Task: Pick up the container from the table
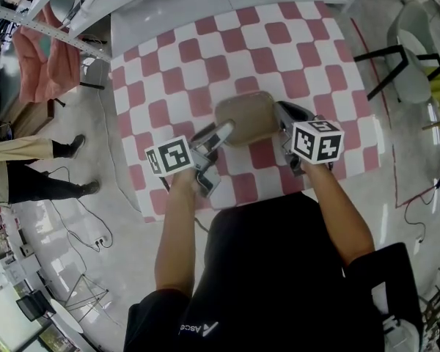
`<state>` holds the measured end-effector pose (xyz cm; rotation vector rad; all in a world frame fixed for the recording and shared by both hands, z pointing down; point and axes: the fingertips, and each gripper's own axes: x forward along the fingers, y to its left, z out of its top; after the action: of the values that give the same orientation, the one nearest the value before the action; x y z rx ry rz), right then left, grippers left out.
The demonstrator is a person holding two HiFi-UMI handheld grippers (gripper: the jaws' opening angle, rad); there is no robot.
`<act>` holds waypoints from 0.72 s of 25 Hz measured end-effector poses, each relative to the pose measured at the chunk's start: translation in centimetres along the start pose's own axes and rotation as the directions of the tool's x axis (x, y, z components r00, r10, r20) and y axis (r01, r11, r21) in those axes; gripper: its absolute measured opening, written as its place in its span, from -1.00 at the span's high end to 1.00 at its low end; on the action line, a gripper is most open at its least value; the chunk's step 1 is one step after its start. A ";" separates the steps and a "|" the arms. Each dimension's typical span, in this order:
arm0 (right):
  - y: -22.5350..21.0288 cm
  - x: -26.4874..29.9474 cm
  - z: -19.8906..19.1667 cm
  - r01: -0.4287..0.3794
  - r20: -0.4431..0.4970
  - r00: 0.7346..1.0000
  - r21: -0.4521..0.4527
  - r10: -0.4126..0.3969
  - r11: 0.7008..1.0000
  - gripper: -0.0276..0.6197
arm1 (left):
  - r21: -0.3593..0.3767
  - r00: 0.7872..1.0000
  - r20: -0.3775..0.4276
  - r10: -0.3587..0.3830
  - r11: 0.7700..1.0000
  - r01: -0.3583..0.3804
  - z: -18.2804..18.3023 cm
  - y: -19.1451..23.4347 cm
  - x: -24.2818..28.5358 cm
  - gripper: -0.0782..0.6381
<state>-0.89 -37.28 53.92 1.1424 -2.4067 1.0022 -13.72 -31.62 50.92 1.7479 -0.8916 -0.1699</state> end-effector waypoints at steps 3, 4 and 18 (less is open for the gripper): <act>0.1 -0.1 0.0 0.001 0.005 1.000 -0.012 -0.001 1.000 0.83 | -0.021 1.000 -0.008 0.017 1.000 -0.017 0.0 0.5 0.0 0.00; 0.1 -0.1 0.0 0.001 0.007 1.000 -0.020 -0.001 1.000 0.83 | -0.029 1.000 -0.011 0.017 0.999 -0.017 -0.1 0.6 0.0 0.01; 3.1 -4.2 5.6 -0.069 0.191 0.975 -0.231 0.115 0.971 0.79 | -0.136 0.989 0.099 -0.108 0.983 0.121 2.3 -1.8 -1.4 0.13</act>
<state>-0.37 -37.46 46.29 1.1073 -2.6739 0.6445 -15.00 -32.33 48.04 1.6696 -0.8236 -0.3826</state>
